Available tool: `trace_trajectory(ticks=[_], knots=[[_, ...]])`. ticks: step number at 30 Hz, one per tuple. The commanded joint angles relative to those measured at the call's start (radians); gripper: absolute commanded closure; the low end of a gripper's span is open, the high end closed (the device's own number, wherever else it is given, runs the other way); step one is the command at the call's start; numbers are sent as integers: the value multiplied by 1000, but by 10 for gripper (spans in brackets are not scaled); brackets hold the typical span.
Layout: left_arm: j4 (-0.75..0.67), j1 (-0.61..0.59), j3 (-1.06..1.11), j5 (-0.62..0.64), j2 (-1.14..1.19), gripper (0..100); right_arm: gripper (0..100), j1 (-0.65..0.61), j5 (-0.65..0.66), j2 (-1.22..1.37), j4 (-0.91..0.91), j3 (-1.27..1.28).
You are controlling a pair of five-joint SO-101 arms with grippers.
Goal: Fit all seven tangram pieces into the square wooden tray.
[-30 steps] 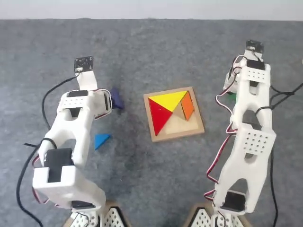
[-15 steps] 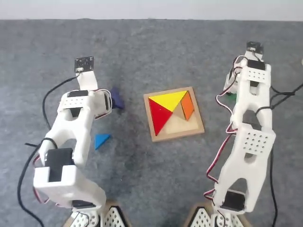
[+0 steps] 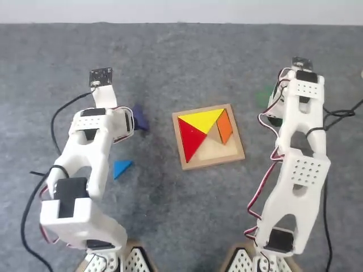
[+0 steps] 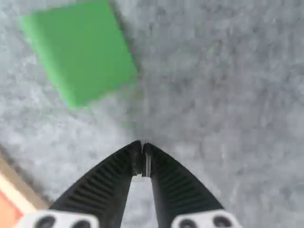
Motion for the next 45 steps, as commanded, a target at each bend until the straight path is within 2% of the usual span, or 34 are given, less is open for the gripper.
trace_trajectory(ticks=[1, 3, 6, 10, 12, 22, 29, 38, 45], knots=[[-20, -8, -8, 5, -35, 781, 991, -5, 8, -125, 58, -29], [-20, -6, -8, 5, -35, 781, 989, -7, 14, -166, 38, -32], [-20, -6, -8, 5, -35, 781, 968, -42, 120, -236, 12, -34], [-20, -6, -8, 5, -35, 781, 760, -93, 157, -231, -48, -34], [-20, -6, -8, 5, -35, 781, 698, -125, 184, -197, -82, -34], [-43, -6, 7, 6, -35, 782, 731, -170, 397, -116, -147, -32], [-43, -6, 7, 6, -35, 782, 733, -163, 476, -27, -305, -34], [-43, -6, 7, 6, -35, 782, 734, -150, 476, 73, -453, -34], [-43, -6, 7, 6, -35, 782, 736, -147, 477, 105, -420, -34]])
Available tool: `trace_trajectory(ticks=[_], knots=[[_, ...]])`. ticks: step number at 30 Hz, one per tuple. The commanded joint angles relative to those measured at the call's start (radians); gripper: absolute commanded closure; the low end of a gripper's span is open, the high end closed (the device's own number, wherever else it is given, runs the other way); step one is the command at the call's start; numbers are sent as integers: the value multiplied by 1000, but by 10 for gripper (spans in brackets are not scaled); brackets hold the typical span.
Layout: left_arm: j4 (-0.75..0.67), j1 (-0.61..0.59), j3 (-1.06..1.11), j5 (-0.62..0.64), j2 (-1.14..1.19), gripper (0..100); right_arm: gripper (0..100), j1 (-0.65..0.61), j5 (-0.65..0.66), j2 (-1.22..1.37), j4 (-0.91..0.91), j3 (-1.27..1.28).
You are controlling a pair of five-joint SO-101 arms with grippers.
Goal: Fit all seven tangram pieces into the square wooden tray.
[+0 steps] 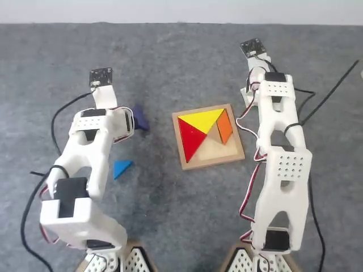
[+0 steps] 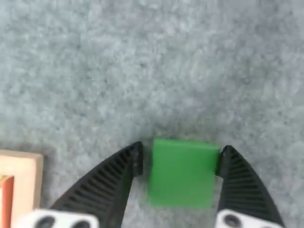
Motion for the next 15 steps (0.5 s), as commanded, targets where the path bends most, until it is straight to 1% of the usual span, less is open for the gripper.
trace_trajectory(ticks=[1, 5, 11, 15], knots=[[-18, -6, -2, 6, -35, 782, 736, 16, 15, -1, 31, -31], [-18, -6, -2, 6, -35, 782, 736, 18, 20, -4, 117, -31], [-18, -6, -2, 6, -35, 782, 736, 18, 17, -10, 292, -32], [-18, -6, -2, 6, -35, 782, 736, 41, 12, -19, 429, -94]])
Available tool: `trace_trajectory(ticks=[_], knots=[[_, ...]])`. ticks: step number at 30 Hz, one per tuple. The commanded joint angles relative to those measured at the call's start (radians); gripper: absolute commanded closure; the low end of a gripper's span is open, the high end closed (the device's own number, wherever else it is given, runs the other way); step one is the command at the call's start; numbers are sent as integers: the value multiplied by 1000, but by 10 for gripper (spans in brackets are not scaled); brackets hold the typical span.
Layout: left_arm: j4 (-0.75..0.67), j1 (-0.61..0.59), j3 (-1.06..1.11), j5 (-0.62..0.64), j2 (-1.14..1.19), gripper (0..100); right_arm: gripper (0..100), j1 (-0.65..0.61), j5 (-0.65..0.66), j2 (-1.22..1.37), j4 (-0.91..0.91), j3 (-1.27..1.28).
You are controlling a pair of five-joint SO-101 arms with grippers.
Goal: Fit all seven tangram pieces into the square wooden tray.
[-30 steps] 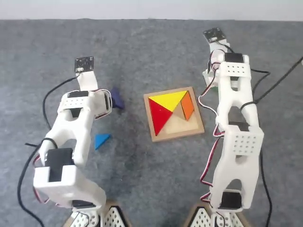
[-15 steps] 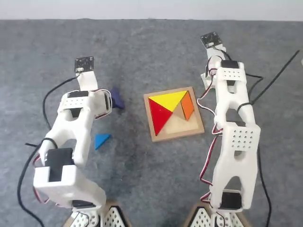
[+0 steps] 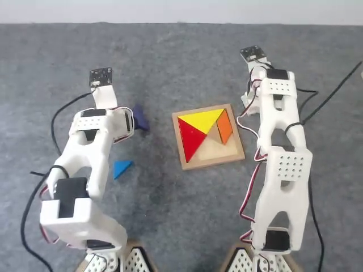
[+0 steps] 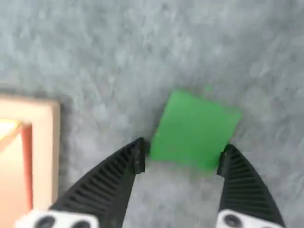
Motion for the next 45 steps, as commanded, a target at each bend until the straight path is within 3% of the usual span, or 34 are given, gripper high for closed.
trace_trajectory(ticks=[1, 8, 17, 26, 34, 41, 45], knots=[[-18, -6, -2, 6, -35, 782, 736, 38, 5, -18, 153, -58], [-18, -6, -2, 6, -35, 782, 735, 47, 0, -15, 185, -158], [-18, -6, -2, 6, -35, 782, 734, -5, -244, -5, -4, -207], [-18, -6, -2, 6, -35, 782, 734, -39, -250, 110, -130, -213], [-18, -6, -2, 6, -35, 782, 737, -12, -255, 131, -88, -209], [-18, -6, -2, 6, -35, 782, 923, -4, -252, 128, 33, -213], [-18, -6, -2, 6, -35, 782, 969, -4, -250, 122, 73, -213]])
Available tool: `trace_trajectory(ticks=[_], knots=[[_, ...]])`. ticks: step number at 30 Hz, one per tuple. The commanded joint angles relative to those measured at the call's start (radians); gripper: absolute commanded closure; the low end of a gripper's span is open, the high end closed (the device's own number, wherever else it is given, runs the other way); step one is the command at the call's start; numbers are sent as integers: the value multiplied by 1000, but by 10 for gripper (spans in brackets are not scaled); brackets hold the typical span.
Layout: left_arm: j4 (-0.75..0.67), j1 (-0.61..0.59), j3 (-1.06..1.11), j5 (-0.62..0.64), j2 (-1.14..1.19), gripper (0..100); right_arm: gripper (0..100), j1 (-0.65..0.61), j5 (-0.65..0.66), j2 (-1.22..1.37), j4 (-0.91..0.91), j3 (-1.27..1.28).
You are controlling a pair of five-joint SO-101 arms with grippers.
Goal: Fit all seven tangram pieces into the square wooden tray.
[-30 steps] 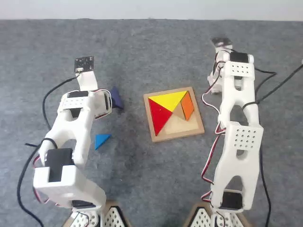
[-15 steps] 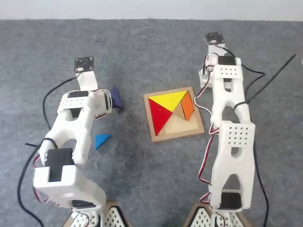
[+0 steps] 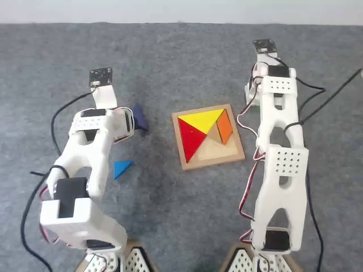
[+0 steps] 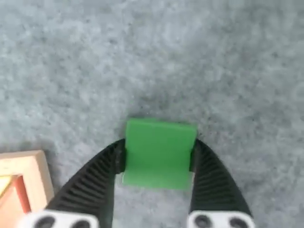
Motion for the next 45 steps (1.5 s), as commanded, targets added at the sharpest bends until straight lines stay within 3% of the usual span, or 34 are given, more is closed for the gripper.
trace_trajectory(ticks=[1, 5, 11, 18, 25, 32, 39, 45], knots=[[-18, -6, -1, 6, -35, 782, 968, 1, -6, -4, 76, 2], [-18, -6, -1, 6, -35, 782, 970, 8, 15, -5, 183, -28], [-18, -6, -1, 6, -35, 782, 978, 24, 187, -7, 472, -273], [-20, -6, -2, 6, -35, 782, 990, 64, 215, -143, 472, -315], [-18, -6, -2, 6, -35, 781, 990, 22, 351, -456, 470, 83], [-20, -6, -7, 5, -35, 781, 990, -225, 534, -720, 427, 526], [-23, 0, -10, -25, -35, 780, 990, -274, 591, -697, 232, 644], [-21, -2, -24, -28, -35, 780, 990, -331, 687, -644, 200, 641]])
